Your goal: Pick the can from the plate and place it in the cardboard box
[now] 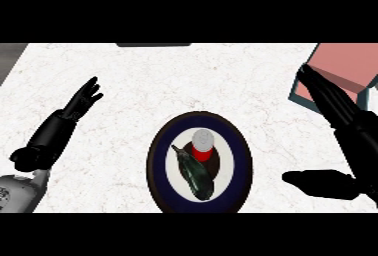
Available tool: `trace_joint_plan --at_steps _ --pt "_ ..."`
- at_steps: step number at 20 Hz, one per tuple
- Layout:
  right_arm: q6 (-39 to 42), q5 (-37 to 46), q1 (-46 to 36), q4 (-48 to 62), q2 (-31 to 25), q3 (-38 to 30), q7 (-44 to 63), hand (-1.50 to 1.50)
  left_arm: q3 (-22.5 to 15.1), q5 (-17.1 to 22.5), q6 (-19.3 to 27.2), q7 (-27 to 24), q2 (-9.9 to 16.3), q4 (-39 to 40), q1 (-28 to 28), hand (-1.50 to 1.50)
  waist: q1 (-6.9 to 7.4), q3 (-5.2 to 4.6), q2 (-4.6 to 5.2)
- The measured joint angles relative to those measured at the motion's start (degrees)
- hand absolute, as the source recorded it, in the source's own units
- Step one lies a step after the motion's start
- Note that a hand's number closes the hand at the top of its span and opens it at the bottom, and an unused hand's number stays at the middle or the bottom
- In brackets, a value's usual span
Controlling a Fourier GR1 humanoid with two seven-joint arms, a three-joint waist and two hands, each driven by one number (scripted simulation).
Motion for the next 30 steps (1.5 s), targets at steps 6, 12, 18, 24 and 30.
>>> trace_joint_plan --at_steps 6,12,18,24,30 --pt "14.5 -0.4 -9.3 -3.8 1.6 8.4 17.9 -1.5 -1.0 -1.3 -0.5 0.0 -1.7 1.2 -1.9 0.0 1.95 -0.07 0.25" --pt "22.7 -2.9 -20.4 -0.1 9.8 15.0 29.1 -1.5 -0.5 -1.6 -2.1 -1.5 -2.3 3.6 -3.0 0.0 2.79 -0.1 0.34" --pt "24.0 -4.6 -26.3 7.0 19.0 20.1 34.4 -1.5 0.0 -1.9 -2.7 -1.8 -2.9 4.7 -3.5 0.0 2.54 -0.04 0.14" --pt "24.3 -5.9 -30.6 14.6 26.4 21.5 36.8 -1.5 0.5 -2.7 -2.8 -2.1 -3.2 4.7 -2.7 0.0 2.17 0.06 0.09" --pt "24.2 -3.4 -32.4 21.2 30.7 24.2 37.5 -1.5 1.1 -3.2 -2.9 -2.1 -3.8 5.2 -2.7 0.0 1.72 0.13 0.05"
